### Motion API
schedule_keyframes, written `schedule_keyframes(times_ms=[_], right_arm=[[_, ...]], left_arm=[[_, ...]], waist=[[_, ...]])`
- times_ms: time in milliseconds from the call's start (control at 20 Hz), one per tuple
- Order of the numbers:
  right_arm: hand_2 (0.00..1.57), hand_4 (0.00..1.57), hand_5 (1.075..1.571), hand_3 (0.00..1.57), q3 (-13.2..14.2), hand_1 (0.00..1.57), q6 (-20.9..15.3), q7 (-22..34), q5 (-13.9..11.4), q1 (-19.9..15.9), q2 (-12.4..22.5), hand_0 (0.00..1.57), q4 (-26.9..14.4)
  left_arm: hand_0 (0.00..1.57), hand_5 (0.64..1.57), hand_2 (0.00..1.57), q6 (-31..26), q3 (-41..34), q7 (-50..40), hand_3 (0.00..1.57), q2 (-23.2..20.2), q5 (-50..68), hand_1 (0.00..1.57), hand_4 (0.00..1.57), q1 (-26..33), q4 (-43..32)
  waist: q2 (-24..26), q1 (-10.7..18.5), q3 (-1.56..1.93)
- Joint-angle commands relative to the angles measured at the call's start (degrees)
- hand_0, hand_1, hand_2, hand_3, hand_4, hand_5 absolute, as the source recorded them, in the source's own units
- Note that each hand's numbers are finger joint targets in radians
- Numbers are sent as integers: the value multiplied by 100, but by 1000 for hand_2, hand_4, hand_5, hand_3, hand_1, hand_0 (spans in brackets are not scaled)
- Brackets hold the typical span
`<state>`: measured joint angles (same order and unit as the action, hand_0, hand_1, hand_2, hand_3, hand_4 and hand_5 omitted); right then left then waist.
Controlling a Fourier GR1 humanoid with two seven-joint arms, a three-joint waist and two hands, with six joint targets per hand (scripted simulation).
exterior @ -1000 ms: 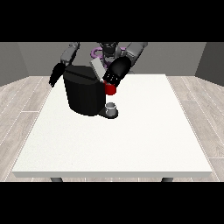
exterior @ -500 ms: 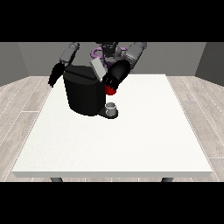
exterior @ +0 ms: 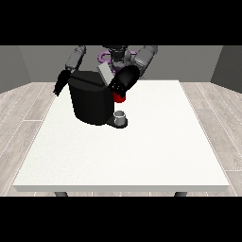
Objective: Insert the coffee pod into the coffee machine and close the lid
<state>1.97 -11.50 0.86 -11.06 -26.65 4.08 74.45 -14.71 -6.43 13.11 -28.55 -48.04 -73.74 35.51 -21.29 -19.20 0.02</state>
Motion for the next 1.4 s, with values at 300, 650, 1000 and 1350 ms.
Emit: schedule_keyframes(times_ms=[300,650,1000,1350], right_arm=[[0,112,1571,0,306,0,104,-128,118,-281,276,0,-324],[0,152,1571,0,188,0,-260,249,-136,-559,125,0,-56],[0,133,1571,0,-22,0,128,229,12,-173,68,0,97],[0,0,1571,0,364,0,128,-22,260,465,137,0,-484]], left_arm=[[925,1571,982,241,190,321,695,-170,-305,925,0,-136,167],[0,1571,623,459,168,451,490,-353,-477,0,0,-142,-2],[0,1571,432,459,67,370,326,-347,-476,0,0,27,-170],[0,1571,0,207,194,262,0,260,-336,0,0,780,41]], waist=[[-254,173,0],[-336,140,-2],[-44,-24,-2],[971,739,0]])
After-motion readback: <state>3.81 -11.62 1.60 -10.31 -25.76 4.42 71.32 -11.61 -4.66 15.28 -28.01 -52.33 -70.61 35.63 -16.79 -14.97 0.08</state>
